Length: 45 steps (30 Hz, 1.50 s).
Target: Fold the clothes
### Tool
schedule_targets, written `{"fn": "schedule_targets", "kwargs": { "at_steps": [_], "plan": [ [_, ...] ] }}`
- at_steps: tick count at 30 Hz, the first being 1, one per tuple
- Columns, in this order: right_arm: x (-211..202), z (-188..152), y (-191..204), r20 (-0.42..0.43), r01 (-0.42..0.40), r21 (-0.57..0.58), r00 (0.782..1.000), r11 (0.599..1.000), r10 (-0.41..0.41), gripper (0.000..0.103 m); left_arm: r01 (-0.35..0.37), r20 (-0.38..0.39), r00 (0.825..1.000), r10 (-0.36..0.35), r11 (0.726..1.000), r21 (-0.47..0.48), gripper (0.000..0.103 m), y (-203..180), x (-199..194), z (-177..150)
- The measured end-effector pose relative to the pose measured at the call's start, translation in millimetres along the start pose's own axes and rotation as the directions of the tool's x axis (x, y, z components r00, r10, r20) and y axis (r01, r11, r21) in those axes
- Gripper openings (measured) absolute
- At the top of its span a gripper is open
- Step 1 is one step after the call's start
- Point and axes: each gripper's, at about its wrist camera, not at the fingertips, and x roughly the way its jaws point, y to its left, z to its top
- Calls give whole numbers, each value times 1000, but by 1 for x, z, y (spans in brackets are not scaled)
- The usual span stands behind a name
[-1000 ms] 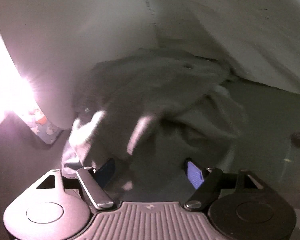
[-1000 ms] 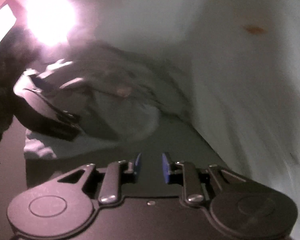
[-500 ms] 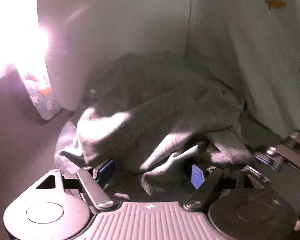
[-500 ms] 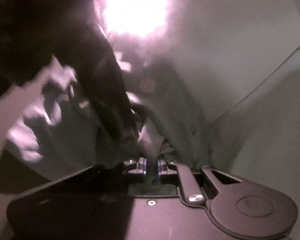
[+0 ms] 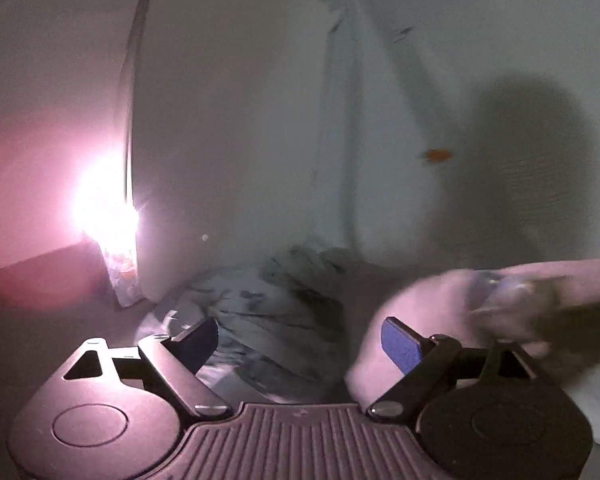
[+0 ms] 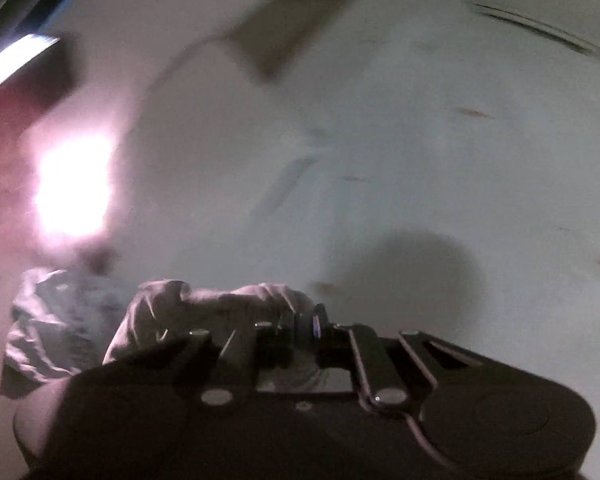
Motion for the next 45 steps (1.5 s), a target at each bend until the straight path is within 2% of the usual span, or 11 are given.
{"fn": "schedule_targets", "kwargs": {
  "at_steps": [4,7,9,11,14,20,22,28,36,40,45],
  "plan": [
    [-97,-52,-105,-218,224,80,955,971,-203,12,81,-47,996,-78,996,46,92,-48,-43,-34],
    [-143,-126,-157,-492,409,3,795,913,-355,61,121,-128,986,-107,987,104,92,-85,-56,-67],
    [-171,-185,-171,-643,415,-96,668,905,-375,61,166,-193,971,-142,979,116,92,-110,-62,-86],
    [-195,-227,-170,-717,364,-191,582,912,-383,62,211,-259,950,-175,970,121,92,-134,-68,-103],
    [-217,-264,-152,-786,304,-210,512,929,-345,70,248,-323,927,-191,958,144,92,-157,-83,-129],
    [-246,-288,-129,-882,300,165,471,940,4,77,285,-389,903,-182,931,227,92,-186,-91,-151],
    [-224,-305,-81,-876,307,317,457,897,153,77,285,-409,895,-176,932,223,92,-187,-84,-155],
    [-220,-325,-49,-759,288,609,482,739,438,77,293,-476,863,-170,935,198,92,-187,-66,-168],
    [-206,-357,-34,-701,451,713,493,537,515,78,210,-517,849,-104,966,150,93,-140,-48,-170],
    [-200,-356,-30,-718,493,696,483,522,501,82,174,-531,840,-107,982,78,93,-103,-27,-166],
    [-188,-350,-27,-760,535,650,448,540,471,82,113,-504,861,-68,992,60,97,-65,12,-152]
  ]
}}
